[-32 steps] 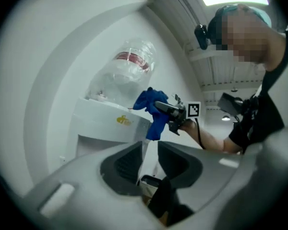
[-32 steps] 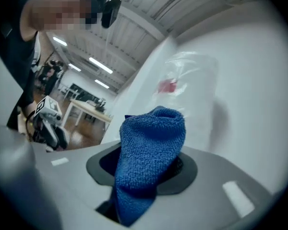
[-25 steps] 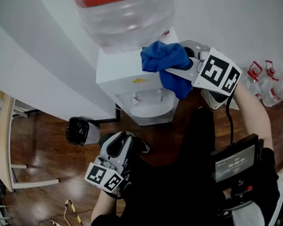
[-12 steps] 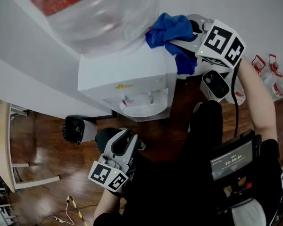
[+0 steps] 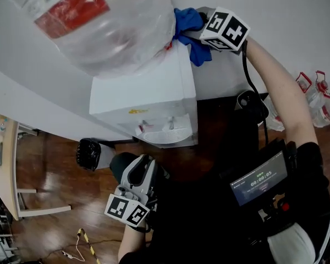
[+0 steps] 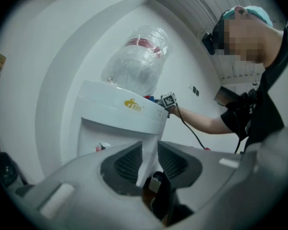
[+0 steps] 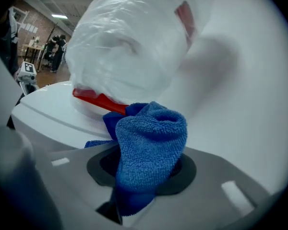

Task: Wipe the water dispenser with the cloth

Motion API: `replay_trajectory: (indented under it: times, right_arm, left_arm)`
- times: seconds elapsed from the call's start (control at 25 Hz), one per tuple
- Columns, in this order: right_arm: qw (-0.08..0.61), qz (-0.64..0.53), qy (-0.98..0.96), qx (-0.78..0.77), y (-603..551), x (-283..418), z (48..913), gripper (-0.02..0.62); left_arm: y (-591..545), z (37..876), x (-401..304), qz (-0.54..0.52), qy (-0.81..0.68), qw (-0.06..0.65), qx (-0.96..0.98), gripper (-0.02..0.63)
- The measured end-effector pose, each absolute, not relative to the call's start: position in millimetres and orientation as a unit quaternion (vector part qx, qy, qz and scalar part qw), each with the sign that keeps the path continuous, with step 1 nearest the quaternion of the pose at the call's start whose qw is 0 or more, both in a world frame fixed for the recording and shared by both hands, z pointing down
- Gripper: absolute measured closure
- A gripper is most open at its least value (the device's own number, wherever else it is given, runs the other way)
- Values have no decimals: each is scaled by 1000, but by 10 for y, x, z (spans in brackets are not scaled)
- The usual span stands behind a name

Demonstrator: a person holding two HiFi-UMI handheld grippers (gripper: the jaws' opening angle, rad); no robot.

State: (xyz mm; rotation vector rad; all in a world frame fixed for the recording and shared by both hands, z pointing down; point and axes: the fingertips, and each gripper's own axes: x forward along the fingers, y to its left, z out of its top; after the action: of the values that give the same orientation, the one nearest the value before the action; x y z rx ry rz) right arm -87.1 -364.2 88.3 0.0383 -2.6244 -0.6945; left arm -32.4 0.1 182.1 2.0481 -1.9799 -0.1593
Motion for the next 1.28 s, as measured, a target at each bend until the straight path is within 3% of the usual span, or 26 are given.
replay_trajectory:
  times: [0.2,0.32,0.52,0.8,1.0,1.28]
  right_arm:
    - [169,-186,-966,64,-4035,-1067,897,443]
    - [80,-99,-990,62,-3956,-984,862,439]
    - [-84,-2,-996,28,-3264,-353,872,437]
    - [-156,14,-986,-60,-2095,321,1099,437]
    - [-143,0,-976,-163,-1718,568,1181,437]
    - [-70,-30,-996,-47,-2524,57,1661,437]
  left_arm:
    - [-100,1783,-319,-56,-702,136,696,503]
    - [-195,1797,-250,-59,-702,138,696,503]
    - [-332,1993,-65,-57,-683,165,710,503]
    - [-451,2131,103,-44,-663,182,725,505]
    - [-650,2282,147,-16,-649,192,736,505]
    - [-880,2456,52,-13,-654,220,724,505]
